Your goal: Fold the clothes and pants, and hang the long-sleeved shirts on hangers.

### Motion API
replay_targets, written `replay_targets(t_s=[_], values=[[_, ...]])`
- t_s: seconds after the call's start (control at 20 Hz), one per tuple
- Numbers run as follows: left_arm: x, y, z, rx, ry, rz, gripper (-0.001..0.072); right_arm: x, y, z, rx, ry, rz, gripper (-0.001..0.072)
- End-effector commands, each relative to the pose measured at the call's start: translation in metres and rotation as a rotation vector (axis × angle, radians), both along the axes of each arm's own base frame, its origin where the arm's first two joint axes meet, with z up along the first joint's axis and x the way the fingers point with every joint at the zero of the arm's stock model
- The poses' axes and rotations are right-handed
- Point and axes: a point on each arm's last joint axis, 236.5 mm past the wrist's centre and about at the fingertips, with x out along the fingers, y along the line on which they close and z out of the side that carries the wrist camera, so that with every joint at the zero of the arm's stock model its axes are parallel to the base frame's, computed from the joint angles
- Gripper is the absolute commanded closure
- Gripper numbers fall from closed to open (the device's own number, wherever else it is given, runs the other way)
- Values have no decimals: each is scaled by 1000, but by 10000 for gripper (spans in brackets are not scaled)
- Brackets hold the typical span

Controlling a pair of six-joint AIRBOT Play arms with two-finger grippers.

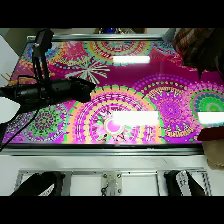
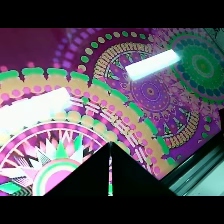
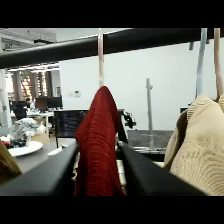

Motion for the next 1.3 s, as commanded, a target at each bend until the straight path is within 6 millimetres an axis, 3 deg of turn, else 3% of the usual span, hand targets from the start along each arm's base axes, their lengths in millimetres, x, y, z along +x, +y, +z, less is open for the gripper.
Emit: replay_targets(t_s=[0.0, 0.05, 0.25, 0.35, 0.45, 0.5, 0.6, 0.7, 0.75, 0.8, 0.9, 1.05, 1.15, 1.25], values=[[0, 0, 1, 2, -7, -3, 685, 6, 12, 5, -17, -12, 60, 260], [0, 0, 1, 2, -7, -3, 685, 7, 19, 10, -34, -10, 79, 99], [0, 0, 1, 2, -6, -3, 685, 26, 88, 44, -180, 17, 296, 97], [0, 0, 1, 2, -7, -3, 685, 58, 145, 49, -295, 110, 512, 97], [0, 0, 1, 2, -7, -3, 685, 96, 210, 31, -384, 231, 809, 98], [0, 0, 1, 2, -7, -3, 685, 118, 255, 2, -358, 291, 1091, 99], [0, 0, 0, 3, -6, -3, 685, 145, 291, -34, -262, 363, 1333, 99], [-1, 0, 0, 5, -3, -5, 685, 170, 329, -75, -232, 509, 1465, 99], [-1, 0, -1, 7, -1, -6, 685, 181, 361, -99, -194, 590, 1560, 99], [-1, 0, -1, 7, 0, -6, 685, 190, 405, -129, -152, 689, 1687, 99], [-2, 0, -2, 9, 2, -8, 685, 191, 470, -174, -116, 848, 1859, 99], [-3, 0, -4, 15, 11, -12, 685, 174, 552, -242, -54, 1093, 2084, 99], [-3, 0, -4, 15, 11, -12, 685, 159, 594, -278, 5, 1220, 2202, 99], [-3, 0, -4, 15, 10, -12, 685, 148, 621, -305, 67, 1311, 2275, 99]])
